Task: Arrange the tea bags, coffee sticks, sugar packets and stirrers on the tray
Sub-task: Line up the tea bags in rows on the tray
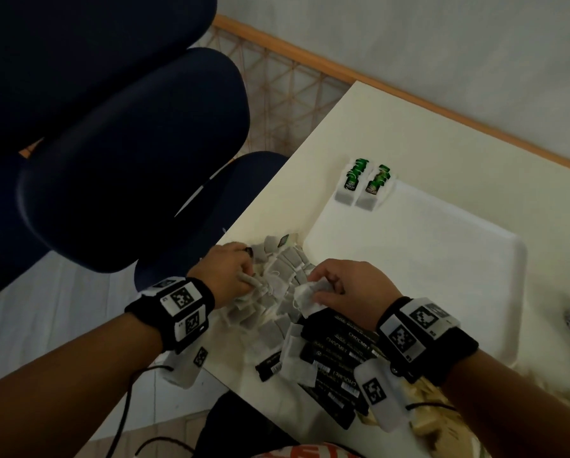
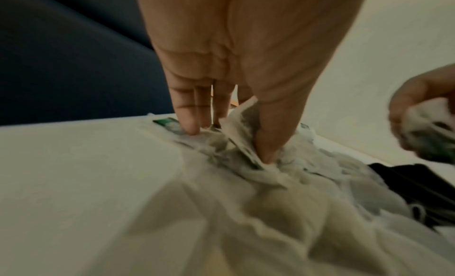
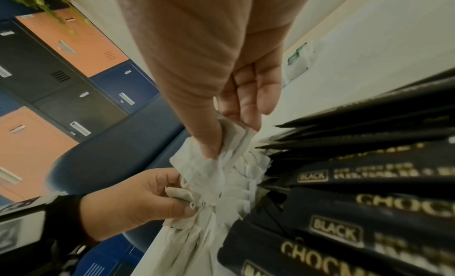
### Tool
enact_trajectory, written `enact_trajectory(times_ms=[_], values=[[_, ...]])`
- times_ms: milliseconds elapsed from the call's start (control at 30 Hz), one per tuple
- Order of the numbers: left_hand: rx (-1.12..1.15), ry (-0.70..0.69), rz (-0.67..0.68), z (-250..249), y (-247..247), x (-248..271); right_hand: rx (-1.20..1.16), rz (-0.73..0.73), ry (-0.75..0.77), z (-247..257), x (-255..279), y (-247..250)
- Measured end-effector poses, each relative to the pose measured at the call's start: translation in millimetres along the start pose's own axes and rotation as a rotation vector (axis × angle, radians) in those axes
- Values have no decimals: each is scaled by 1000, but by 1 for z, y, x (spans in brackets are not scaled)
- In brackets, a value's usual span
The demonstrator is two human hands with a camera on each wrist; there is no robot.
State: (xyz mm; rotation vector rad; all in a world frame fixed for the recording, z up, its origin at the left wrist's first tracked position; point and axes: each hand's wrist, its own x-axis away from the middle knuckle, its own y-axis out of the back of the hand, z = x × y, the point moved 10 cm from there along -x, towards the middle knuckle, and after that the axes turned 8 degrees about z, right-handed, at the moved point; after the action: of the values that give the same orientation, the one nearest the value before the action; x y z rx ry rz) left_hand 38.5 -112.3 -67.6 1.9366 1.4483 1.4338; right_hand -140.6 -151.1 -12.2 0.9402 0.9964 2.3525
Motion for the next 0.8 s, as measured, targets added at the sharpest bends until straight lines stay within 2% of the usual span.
enact_trajectory(times_ms=[167,300,500,633,800], values=[[145,-39,-7,-13,-7,-4,21,-2,-18,7,-21,-2],[227,-22,20,-11,-4,-7,76,64,-50,15,-40,-12],[182,-8,77,-4,-9,-14,121,170,-192,13,-62,-31],[202,-65,59,-7,-9,-15,163,144,-222,16,-67,-33],[277,-113,107,-11,-12,-19,139,85,-209,15,-65,-30]])
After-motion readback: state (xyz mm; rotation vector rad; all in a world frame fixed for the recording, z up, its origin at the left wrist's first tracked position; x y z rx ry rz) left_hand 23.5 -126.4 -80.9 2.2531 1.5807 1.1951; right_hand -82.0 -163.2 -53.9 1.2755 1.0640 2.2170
